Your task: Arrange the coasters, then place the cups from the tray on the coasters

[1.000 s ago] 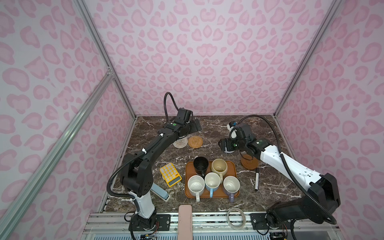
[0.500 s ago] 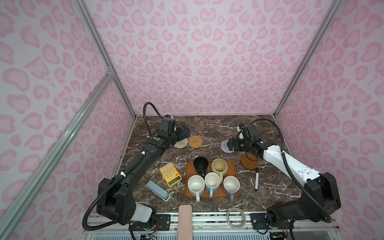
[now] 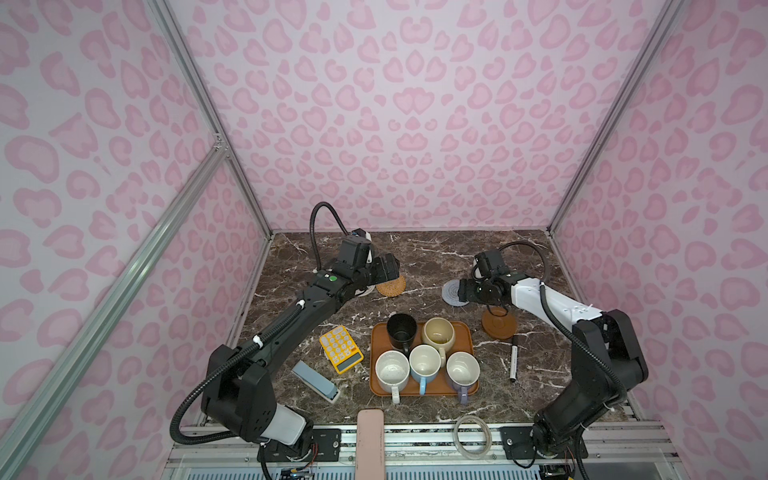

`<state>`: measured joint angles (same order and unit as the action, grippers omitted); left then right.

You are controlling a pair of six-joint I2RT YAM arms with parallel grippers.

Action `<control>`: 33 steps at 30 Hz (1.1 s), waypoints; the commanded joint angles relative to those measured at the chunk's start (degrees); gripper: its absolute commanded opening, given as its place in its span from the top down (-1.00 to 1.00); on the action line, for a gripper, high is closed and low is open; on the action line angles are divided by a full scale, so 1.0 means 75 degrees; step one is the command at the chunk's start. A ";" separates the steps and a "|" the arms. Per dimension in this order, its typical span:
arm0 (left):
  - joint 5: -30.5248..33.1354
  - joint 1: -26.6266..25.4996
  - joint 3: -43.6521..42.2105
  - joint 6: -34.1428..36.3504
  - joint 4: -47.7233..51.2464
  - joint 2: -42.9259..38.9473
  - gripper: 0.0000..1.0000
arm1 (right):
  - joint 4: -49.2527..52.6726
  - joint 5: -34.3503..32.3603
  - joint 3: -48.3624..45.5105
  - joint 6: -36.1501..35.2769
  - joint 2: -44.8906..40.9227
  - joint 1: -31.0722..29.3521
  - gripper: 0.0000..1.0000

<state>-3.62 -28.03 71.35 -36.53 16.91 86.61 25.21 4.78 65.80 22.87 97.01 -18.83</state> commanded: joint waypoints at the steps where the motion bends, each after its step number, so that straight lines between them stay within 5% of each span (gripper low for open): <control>1: -0.0024 -0.0189 0.0332 -0.0255 0.0167 0.0377 -0.96 | -0.0189 0.0020 0.0119 -0.0061 0.0313 0.0061 -0.62; 33: -0.0403 -0.0932 0.1572 -0.0707 0.0517 0.2034 -0.96 | -0.0028 -0.0052 0.1162 -0.0583 0.2026 0.0120 -0.09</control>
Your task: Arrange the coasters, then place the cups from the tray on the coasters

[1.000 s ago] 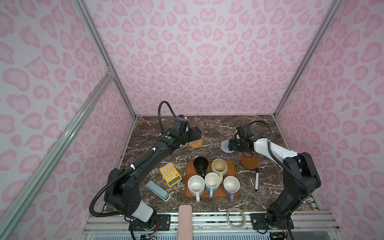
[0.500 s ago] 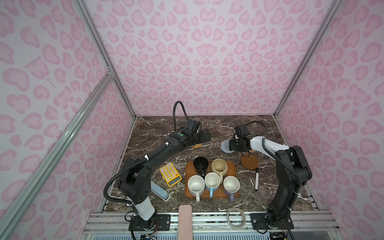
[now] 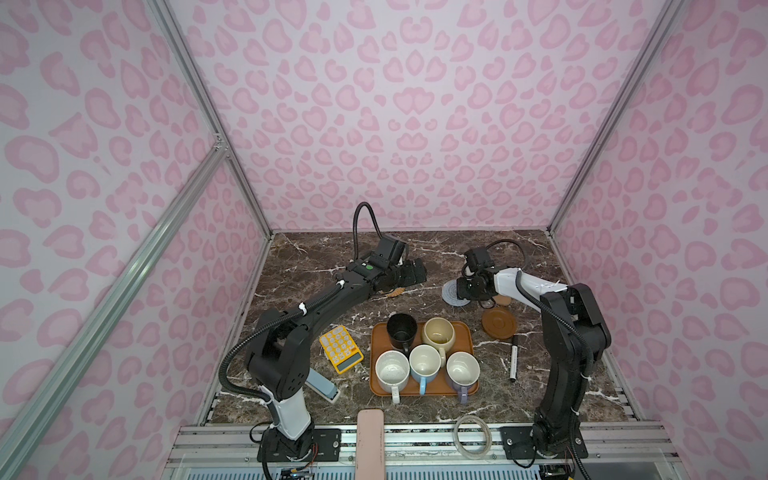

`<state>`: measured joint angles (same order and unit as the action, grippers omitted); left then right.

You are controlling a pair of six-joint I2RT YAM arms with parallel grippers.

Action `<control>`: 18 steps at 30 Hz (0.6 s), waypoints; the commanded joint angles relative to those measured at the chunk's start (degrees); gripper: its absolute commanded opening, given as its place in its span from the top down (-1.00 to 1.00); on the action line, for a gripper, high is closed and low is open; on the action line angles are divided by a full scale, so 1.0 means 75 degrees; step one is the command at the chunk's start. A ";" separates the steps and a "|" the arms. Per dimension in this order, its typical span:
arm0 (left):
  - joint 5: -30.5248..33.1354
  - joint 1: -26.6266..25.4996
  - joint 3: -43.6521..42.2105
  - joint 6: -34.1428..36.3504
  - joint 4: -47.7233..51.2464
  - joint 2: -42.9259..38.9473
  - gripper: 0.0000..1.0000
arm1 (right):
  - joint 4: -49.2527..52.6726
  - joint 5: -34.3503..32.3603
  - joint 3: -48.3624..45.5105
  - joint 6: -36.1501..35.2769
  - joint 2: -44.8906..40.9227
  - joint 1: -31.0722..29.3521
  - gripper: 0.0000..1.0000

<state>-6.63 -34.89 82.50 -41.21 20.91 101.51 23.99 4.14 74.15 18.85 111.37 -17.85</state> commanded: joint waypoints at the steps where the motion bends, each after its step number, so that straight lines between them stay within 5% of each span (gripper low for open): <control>1: 0.0005 -0.0028 0.0086 -0.0082 0.0004 0.0055 -0.96 | 0.0147 0.0025 0.0072 -0.0060 0.0164 -0.0021 -0.07; 18: 0.0161 -0.0035 0.0287 -0.0050 0.0260 0.0089 -0.96 | 0.0883 -0.0399 0.0780 -0.0242 0.1008 -0.0402 0.09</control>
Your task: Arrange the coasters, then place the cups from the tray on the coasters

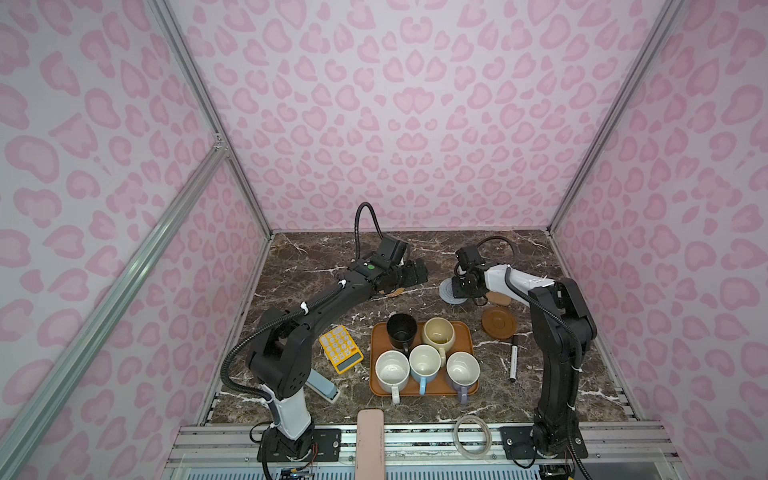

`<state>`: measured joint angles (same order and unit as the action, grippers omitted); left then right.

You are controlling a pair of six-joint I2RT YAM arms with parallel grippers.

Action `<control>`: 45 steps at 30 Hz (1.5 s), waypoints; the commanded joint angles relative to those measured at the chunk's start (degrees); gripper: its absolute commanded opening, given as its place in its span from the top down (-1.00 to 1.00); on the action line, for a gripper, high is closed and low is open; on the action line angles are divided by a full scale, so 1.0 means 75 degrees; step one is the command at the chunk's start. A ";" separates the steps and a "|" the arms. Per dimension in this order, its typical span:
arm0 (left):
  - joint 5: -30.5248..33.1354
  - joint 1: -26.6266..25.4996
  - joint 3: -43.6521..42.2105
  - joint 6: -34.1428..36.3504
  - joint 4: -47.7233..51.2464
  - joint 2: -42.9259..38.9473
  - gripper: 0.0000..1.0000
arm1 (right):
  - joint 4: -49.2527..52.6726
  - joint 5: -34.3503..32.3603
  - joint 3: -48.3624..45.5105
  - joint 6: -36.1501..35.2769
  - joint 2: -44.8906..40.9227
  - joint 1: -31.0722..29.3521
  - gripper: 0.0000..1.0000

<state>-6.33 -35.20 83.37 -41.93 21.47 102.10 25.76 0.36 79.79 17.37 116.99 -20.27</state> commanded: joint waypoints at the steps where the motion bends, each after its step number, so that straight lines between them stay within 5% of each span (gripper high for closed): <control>1: 0.0185 0.0017 0.0213 0.0086 0.0266 0.0002 -0.96 | 0.0686 0.0104 0.0096 -0.0048 0.0311 -0.0120 0.09; 45: 0.0527 0.0508 -0.0530 -0.0081 0.0349 -0.0626 -0.96 | 0.2130 0.0154 0.3518 0.0344 0.2535 -0.1205 0.13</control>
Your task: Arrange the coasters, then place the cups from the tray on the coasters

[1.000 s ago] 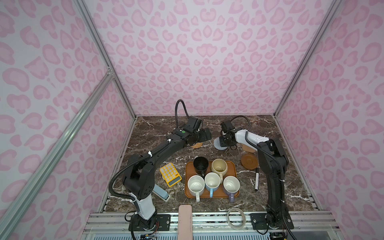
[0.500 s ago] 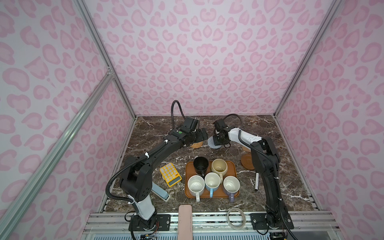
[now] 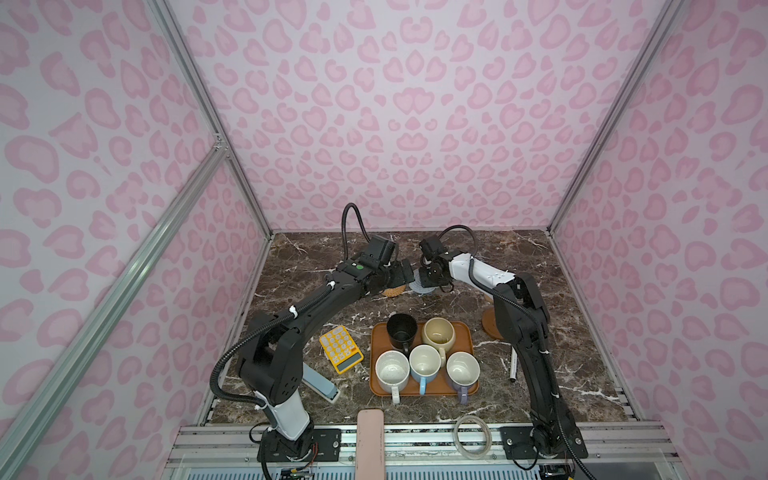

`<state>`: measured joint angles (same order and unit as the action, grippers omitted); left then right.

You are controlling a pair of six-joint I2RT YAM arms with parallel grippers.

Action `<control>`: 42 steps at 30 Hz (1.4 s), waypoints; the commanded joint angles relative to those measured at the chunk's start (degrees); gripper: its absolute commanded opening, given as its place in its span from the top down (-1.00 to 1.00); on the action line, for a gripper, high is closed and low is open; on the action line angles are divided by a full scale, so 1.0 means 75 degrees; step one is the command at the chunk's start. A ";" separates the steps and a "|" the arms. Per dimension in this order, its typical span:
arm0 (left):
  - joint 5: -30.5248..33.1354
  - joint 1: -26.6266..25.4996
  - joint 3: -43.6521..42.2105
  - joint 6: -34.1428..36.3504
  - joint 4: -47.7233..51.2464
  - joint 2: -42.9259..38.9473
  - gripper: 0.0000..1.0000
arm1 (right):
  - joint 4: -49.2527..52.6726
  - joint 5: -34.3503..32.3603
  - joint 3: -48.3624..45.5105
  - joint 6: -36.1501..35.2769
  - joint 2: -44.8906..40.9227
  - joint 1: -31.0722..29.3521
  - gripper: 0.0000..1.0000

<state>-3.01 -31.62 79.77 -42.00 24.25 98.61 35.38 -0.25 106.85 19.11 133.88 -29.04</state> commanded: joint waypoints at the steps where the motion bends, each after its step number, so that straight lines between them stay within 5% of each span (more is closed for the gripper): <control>1: 0.0074 0.0032 -0.0058 -0.0072 -0.0015 -0.0172 -0.96 | 0.0851 0.0250 -0.0090 0.0107 0.0278 -0.0048 0.13; 18: 0.0086 0.0032 -0.0120 -0.0107 -0.0036 -0.0231 -0.96 | 0.0865 0.0156 -0.0293 0.0246 -0.0080 -0.0133 0.12; 34: 0.0097 0.0061 -0.0150 -0.0090 -0.0022 -0.0244 -0.96 | 0.1289 0.0123 0.0870 0.0170 0.0266 -0.0123 0.05; 42: 0.0132 0.0073 -0.0206 -0.0118 -0.0009 -0.0489 -0.95 | 0.1071 0.0127 0.0375 0.0311 -0.0650 -0.0083 -0.06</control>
<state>-2.68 -31.18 78.46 -42.41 24.32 96.05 43.40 0.75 110.50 20.91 131.20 -29.87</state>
